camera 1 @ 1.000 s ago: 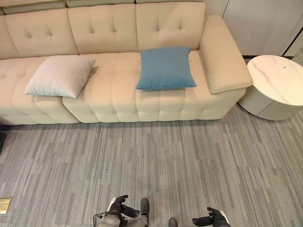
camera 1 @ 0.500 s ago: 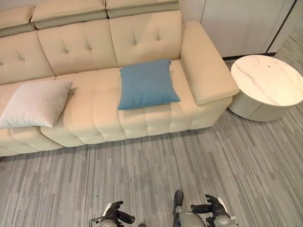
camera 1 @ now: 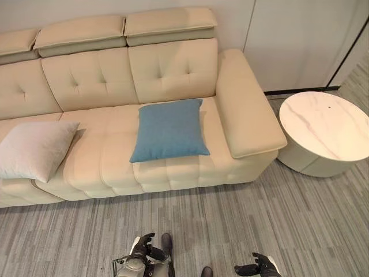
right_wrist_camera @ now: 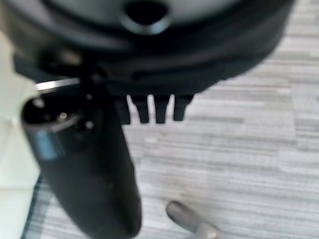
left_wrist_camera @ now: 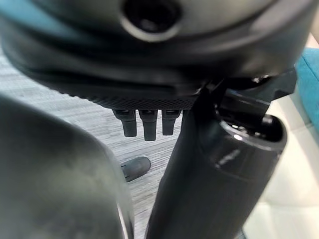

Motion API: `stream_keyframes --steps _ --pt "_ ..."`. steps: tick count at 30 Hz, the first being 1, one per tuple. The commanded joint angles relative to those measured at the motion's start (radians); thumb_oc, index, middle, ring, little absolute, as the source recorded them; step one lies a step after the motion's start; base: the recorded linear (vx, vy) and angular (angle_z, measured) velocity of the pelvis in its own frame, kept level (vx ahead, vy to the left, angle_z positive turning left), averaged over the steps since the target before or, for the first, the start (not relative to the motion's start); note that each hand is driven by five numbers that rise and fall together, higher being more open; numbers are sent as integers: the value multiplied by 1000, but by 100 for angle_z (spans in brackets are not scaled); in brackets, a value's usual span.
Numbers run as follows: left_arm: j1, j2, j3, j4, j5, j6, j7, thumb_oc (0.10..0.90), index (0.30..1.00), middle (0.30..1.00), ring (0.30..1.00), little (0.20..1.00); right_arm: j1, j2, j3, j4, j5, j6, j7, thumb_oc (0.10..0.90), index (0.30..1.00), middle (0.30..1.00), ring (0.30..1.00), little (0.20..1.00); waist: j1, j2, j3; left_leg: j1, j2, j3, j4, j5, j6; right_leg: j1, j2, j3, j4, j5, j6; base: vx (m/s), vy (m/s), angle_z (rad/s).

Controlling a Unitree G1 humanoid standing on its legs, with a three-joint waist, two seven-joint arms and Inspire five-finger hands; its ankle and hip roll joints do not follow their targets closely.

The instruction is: Pick up all the scattered cushions and arrange them neatly on the sofa.

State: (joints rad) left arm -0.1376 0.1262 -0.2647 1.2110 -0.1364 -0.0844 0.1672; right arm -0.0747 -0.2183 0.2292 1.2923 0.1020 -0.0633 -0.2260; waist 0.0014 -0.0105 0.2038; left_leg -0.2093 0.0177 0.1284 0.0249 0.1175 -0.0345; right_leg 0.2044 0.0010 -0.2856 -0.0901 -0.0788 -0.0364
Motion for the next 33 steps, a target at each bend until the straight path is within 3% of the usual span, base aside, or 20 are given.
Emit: stream_keyframes --steps 1,3,4,5,6,7,9,11,12,15,16,18,23,24,25,26,27,28,31,33 --pt "41 9 -24 37 17 -15 15 800 900 900 900 900 6 3 1 -18 1 -9 -20 800 900 900 900 900 45 -2 -25 26 -33 -26 69 -99 37 -54 -48 126 182 -92 98 175 109 -36" --pt "42 12 -23 36 25 -14 19 800 900 900 900 900 9 9 2 -22 -1 -7 -17 800 900 900 900 900 44 -2 -27 45 -39 -26 65 -112 51 -81 -62 131 253 -84 114 208 181 -7" --pt "37 18 -20 31 32 -12 24 800 900 900 900 900 9 11 5 -31 -9 -4 -13 800 900 900 900 900 38 2 -27 84 -52 -27 52 -136 78 -152 -97 130 404 -23 152 238 255 14" --pt "34 23 -20 25 36 -12 28 800 900 900 900 900 6 12 6 -40 -11 -4 -13 800 900 900 900 900 31 3 -20 110 -62 -24 47 -152 93 -177 -119 127 474 14 169 172 193 17" --pt "34 23 -20 25 36 -12 28 800 900 900 900 900 6 11 6 -40 -11 -4 -13 800 900 900 900 900 31 5 -22 107 -60 -24 47 -151 92 -179 -117 127 472 17 169 144 144 27" --pt "26 31 -23 21 38 -16 31 800 900 900 900 900 4 12 5 -48 -10 -6 -14 800 900 900 900 900 22 16 -16 134 -61 -30 38 -166 106 -233 -139 113 578 61 175 81 80 46" --pt "22 34 -25 20 37 -17 31 800 900 900 900 900 1 13 5 -50 -9 -8 -12 800 900 900 900 900 16 23 -15 152 -60 -38 29 -172 108 -258 -139 114 594 62 164 192 80 50" --pt "14 36 -27 20 29 -19 26 800 900 900 900 900 -11 16 13 -53 -11 -12 -11 800 900 900 900 900 2 32 -10 185 -65 -64 13 -181 108 -297 -124 112 554 24 141 276 22 22" --pt "9 36 -30 26 29 -18 18 800 900 900 900 900 -18 16 17 -52 -18 -14 -9 800 900 900 900 900 -7 32 -9 203 -68 -72 2 -190 102 -303 -113 100 460 -7 127 227 -41 33" --pt "7 34 -31 35 35 -18 14 800 900 900 900 900 -24 13 23 -53 -23 -14 -7 800 900 900 900 900 -18 27 -3 230 -74 -89 -14 -199 97 -331 -95 96 345 11 123 206 -56 22" --pt "9 34 -26 41 34 -19 12 800 900 900 900 900 -23 11 28 -52 -24 -12 -2 800 900 900 900 900 -29 17 -1 257 -86 -115 -29 -208 92 -366 -67 127 258 45 128 241 -84 6" --pt "9 32 -21 43 33 -19 12 800 900 900 900 900 -19 8 29 -52 -25 -9 2 800 900 900 900 900 -40 11 6 288 -94 -142 -38 -219 86 -394 -45 158 203 80 134 280 -100 21" --pt "13 23 -21 62 52 -13 11 800 900 900 900 900 -4 6 29 -40 -26 -8 7 800 900 900 900 900 -49 2 -3 319 -102 -167 3 -277 76 -363 -41 174 163 91 113 254 -139 44" --pt "19 16 -23 69 54 -8 6 800 900 900 900 900 2 4 22 -31 -19 -9 9 800 900 900 900 900 -50 4 -21 319 -86 -157 48 -301 51 -332 -39 164 160 74 98 181 -116 30" --pt "19 16 -23 69 54 -8 6 800 900 900 900 900 3 4 22 -31 -19 -10 9 800 900 900 900 900 -51 5 -21 318 -86 -158 49 -302 51 -331 -39 163 159 74 98 285 -228 31" --pt "18 10 -32 67 56 -9 3 800 900 900 900 900 -4 1 17 -30 -6 -16 9 800 900 900 900 900 -51 3 -18 273 -70 -131 172 -267 13 -289 -42 155 145 59 82 105 -112 22" --pt "18 10 -32 67 56 -9 3 800 900 900 900 900 -4 1 17 -30 -6 -16 9 800 900 900 900 900 -51 3 -18 273 -70 -131 172 -267 13 -289 -42 155 145 59 82 155 -196 46" --pt "11 9 -39 55 39 -10 0 800 900 900 900 900 -17 -9 16 -35 11 -20 6 800 900 900 900 900 -46 -8 3 186 -51 -104 343 -205 -18 -254 -48 153 138 46 58 48 -85 43" --pt "9 9 -40 48 30 -12 2 800 900 900 900 900 -21 -14 17 -33 17 -19 6 800 900 900 900 900 -41 -13 10 150 -24 -66 379 -208 -13 -226 -49 147 125 29 46 116 -75 18" --pt "10 9 -42 46 23 -10 2 800 900 900 900 900 -17 -19 17 -27 18 -19 2 800 900 900 900 900 -29 -18 3 125 -10 -47 294 -244 9 -193 -53 144 114 3 51 218 -13 -2"
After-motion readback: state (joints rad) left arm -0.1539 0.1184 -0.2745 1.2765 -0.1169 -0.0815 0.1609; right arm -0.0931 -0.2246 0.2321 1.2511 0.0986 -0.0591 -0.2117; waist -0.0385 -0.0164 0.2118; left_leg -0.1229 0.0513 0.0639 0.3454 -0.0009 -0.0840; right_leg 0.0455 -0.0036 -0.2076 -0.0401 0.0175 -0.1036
